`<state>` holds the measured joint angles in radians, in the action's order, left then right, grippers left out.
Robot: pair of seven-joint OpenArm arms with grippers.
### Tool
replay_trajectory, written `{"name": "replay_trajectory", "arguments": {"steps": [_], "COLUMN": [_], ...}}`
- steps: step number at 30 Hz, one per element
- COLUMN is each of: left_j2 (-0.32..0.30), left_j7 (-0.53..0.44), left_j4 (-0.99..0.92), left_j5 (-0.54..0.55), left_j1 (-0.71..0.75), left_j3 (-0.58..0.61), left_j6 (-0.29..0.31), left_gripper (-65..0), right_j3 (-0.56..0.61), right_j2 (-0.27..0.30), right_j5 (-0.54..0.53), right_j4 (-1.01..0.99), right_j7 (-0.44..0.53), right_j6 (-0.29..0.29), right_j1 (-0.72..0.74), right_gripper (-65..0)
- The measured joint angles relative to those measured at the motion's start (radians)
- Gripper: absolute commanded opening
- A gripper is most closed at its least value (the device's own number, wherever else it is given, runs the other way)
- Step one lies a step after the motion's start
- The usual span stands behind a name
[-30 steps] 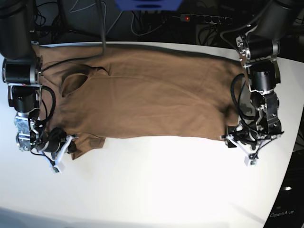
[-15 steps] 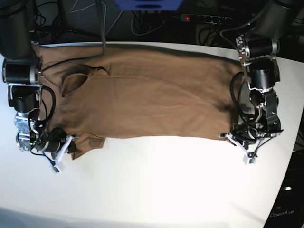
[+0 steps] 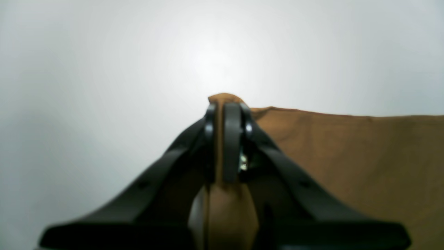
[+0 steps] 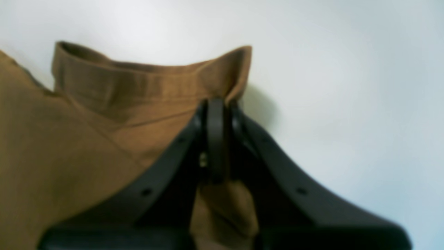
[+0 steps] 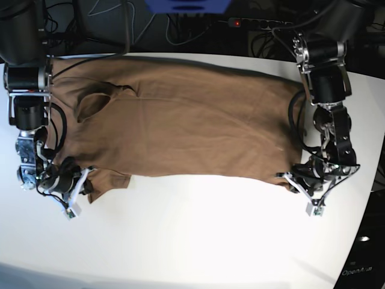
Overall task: Fold the T-shirt properly
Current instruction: 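Lift the hem with both grippers and fold it toward the collar edge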
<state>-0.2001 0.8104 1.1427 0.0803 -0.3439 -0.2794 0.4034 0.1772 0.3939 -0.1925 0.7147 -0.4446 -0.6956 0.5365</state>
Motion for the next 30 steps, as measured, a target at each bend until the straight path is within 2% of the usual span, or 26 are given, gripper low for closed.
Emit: {"name": "replay_trajectory", "arguments": {"steps": [15,27,30], "left_j2": [0.016,0.021,0.021], "left_j7": [0.013,0.009,0.008], "left_j4": [0.209,0.243,0.302], "left_j5": [0.001,-0.002,-0.002], "left_j1": [0.137,0.166,0.2], "left_j3": [-0.002,-0.005,-0.004], "left_j6": [0.0,0.0,0.0], "left_gripper": [-62.7,-62.7,-62.7], "right_j3": [-0.003,-0.004,-0.054], "right_j2": [0.042,0.093,0.098], "right_j5": [0.0,0.001,-0.005], "right_j4": [0.011,0.387,0.451], "right_j7": [0.006,-0.019,-0.01], "right_j6": [-0.003,-0.006,-0.008], "right_j1": [-0.033,-0.251,-0.297], "right_gripper": [-64.7,-64.7,-64.7]}}
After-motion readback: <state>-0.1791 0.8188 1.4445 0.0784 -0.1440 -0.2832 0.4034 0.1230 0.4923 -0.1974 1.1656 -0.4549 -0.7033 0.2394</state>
